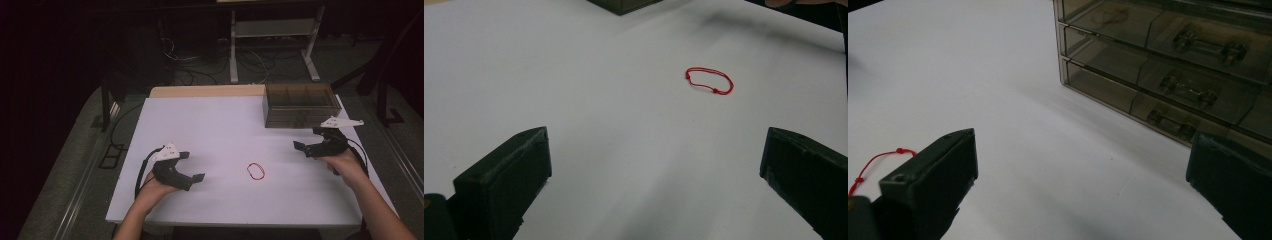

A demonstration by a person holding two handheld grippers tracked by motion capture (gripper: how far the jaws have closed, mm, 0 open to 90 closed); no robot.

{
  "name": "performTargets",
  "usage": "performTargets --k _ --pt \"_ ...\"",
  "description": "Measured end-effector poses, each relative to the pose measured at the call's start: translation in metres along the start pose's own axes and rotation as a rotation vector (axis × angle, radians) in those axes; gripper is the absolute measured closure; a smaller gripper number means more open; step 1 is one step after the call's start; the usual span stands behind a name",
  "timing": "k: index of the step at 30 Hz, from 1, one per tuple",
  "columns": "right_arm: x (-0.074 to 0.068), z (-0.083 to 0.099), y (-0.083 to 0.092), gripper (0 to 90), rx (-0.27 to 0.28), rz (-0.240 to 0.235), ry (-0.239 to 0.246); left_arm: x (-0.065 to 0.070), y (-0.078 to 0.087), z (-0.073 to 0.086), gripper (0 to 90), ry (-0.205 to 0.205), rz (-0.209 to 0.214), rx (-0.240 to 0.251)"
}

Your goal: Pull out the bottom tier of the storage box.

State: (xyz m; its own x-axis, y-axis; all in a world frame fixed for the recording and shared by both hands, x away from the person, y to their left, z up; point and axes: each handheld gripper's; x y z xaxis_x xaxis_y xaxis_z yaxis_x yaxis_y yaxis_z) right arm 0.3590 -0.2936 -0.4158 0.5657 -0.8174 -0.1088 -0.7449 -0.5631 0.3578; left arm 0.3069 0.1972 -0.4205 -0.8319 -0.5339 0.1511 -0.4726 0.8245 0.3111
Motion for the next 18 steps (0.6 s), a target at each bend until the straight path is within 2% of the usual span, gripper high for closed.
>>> performTargets --k 18 --pt "0.005 -0.007 -0.011 2.9 0.021 0.014 -0.006 0.0 0.0 0.0 0.0 0.005 0.006 0.005"
Point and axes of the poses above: each handheld gripper's, and its own axes: y roughly backward along the jaws, z roughly out of its underside, x roughly to its right, and after that the axes turned 12 degrees about x, right-handed
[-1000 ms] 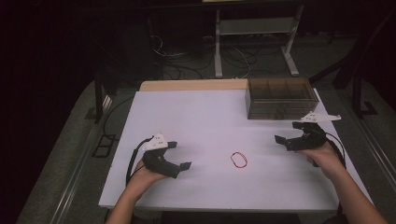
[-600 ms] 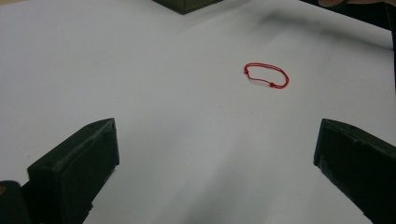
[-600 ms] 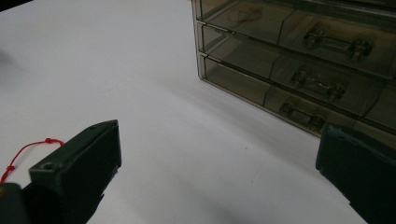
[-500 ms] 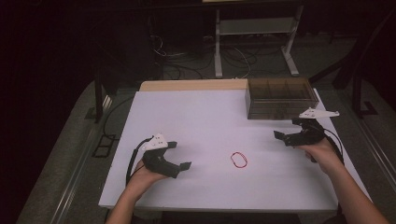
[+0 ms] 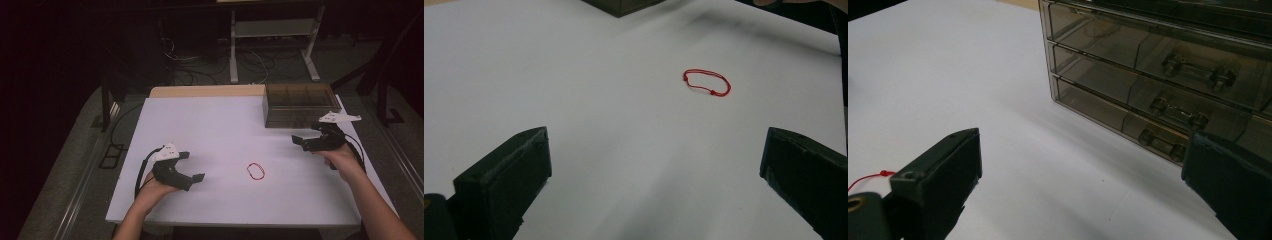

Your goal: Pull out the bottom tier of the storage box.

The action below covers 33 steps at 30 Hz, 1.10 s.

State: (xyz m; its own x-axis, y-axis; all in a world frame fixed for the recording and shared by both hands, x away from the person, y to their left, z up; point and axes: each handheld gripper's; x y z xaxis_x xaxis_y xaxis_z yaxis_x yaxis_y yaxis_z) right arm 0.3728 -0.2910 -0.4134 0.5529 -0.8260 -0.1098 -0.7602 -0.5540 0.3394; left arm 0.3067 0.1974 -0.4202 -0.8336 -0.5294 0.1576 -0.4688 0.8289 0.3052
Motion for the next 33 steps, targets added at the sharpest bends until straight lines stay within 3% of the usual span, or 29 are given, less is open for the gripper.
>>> performTargets --k 15,33 --pt "0.008 -0.001 -0.013 4.5 0.009 0.037 0.001 0.0 -0.001 0.0 0.0 0.008 0.004 0.003" --pt "0.013 0.003 -0.02 5.3 0.03 0.042 -0.003 0.0 0.0 0.0 0.0 0.008 0.003 0.004"
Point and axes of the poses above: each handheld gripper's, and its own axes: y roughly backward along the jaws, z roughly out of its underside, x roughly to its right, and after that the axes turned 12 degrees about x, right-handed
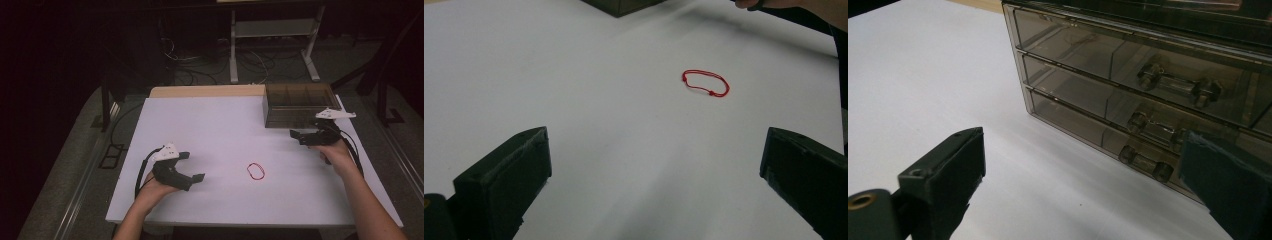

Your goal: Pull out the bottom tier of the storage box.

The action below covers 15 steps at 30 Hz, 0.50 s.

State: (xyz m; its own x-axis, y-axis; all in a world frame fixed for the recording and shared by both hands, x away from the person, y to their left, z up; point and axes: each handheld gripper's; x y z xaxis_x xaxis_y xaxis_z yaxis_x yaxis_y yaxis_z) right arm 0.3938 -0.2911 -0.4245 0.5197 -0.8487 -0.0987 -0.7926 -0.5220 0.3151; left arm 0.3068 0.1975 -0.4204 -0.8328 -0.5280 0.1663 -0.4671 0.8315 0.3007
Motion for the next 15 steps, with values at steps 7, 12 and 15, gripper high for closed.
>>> performTargets --k 7,12,15 --pt "0.0036 0.0009 0.001 5.7 0.016 0.001 -0.001 0.0005 0.0001 0.0 0.0 -0.004 0.001 -0.001" --pt "0.0046 0.0023 0.0014 5.7 0.02 0.007 0.009 0.0006 0.0 0.0006 0.0 -0.008 0.002 -0.003" --pt "0.0058 0.0037 0.0007 5.9 0.017 0.008 0.017 0.0008 0.0001 0.0009 0.0 -0.01 0.002 -0.006"
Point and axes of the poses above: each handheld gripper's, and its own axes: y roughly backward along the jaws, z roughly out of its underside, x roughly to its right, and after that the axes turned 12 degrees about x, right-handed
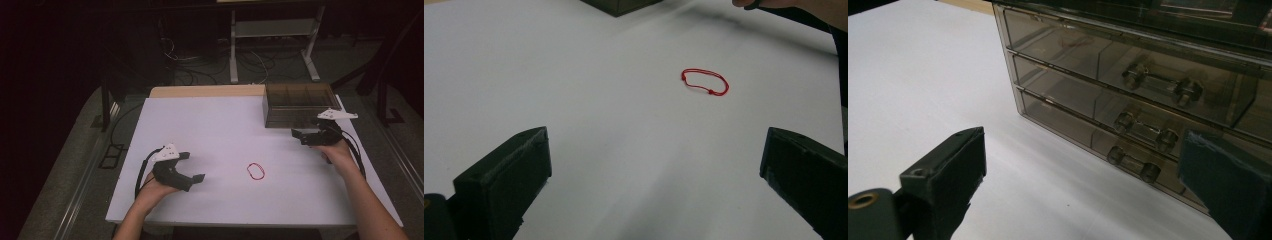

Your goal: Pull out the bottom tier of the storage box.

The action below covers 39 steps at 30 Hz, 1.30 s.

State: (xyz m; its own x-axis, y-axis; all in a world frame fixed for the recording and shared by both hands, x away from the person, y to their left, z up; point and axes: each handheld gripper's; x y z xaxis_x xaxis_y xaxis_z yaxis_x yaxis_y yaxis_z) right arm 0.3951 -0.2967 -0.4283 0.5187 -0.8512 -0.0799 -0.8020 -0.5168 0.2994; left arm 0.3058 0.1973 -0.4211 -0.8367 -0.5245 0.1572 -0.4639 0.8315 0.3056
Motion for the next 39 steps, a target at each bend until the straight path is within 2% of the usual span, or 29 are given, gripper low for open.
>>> performTargets --k 8,19,24,39 --pt "0.0004 0.0026 -0.0011 6.0 -0.015 0.006 0.019 0.0 -0.0002 -0.0002 0.0 0.007 0.001 0.003" --pt "-0.0009 0.0046 -0.0003 6.4 -0.025 0.028 0.088 -0.0004 -0.0013 0.0008 0.0 0.009 0.002 -0.002" --pt "-0.0013 0.0043 0.0004 6.4 -0.019 0.023 0.096 -0.0002 -0.0013 0.0007 0.0 0.008 0.001 -0.001" --pt "-0.0027 0.0066 0.0009 6.4 -0.038 0.057 0.147 0.0005 -0.002 -0.0001 0.0 0.007 0.001 0.0"
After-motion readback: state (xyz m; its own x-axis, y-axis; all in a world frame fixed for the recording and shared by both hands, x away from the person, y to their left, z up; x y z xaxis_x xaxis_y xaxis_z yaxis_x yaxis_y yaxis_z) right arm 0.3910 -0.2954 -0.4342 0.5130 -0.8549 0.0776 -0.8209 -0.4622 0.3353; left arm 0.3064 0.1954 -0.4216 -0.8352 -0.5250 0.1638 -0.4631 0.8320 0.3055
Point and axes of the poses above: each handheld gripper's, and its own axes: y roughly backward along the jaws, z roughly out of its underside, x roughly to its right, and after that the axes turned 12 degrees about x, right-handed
